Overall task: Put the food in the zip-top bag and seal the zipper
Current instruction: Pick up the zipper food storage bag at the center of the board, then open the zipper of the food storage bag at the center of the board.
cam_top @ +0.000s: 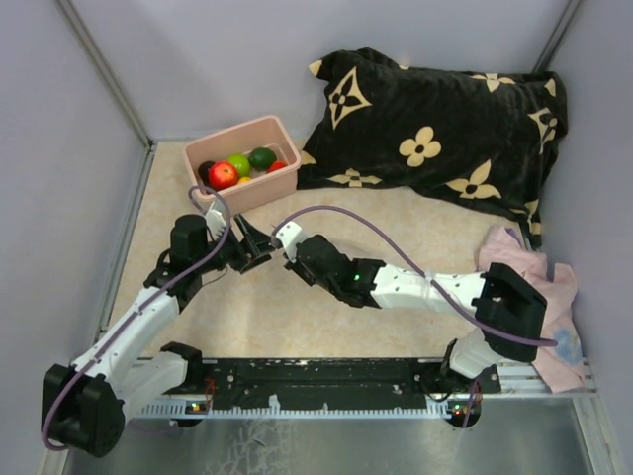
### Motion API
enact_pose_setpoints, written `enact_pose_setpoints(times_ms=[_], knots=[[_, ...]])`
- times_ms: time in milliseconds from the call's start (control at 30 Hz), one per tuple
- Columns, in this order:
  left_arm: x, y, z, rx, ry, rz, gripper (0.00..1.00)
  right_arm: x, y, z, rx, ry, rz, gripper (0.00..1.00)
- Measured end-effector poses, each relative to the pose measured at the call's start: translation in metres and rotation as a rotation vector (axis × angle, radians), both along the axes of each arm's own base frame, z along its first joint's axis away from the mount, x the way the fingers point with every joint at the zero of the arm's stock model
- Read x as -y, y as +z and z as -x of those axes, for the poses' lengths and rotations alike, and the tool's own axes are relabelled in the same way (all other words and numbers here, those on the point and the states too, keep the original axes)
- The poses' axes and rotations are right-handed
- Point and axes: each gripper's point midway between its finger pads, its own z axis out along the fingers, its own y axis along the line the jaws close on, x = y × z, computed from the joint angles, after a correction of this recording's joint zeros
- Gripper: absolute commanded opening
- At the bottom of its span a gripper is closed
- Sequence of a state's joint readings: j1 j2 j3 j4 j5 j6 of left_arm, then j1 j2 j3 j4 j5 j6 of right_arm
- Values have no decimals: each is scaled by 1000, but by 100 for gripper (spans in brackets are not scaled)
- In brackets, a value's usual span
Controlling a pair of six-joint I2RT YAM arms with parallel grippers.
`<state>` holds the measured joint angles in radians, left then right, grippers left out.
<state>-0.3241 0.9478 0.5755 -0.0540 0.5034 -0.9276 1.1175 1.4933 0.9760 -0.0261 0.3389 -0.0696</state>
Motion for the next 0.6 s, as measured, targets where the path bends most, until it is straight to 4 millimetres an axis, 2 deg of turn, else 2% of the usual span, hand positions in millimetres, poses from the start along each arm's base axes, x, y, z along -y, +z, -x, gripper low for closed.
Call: enact_pose_setpoints(times_ms=[167,333,500,600], knots=[[4,-3,-5,3,-4,1,70,-7,-11,6,-11,17,15,4],[6,-11,-9,-10,1,-13,51,-14,-12,11,-13,32,4,5],[3,-24,-8,-28,27,-33,41,-18,-8,11,-5,32,-14,7],[0,-29,-7,-36,44,-40,39,-18,-7,11,-3,31,-18,7]])
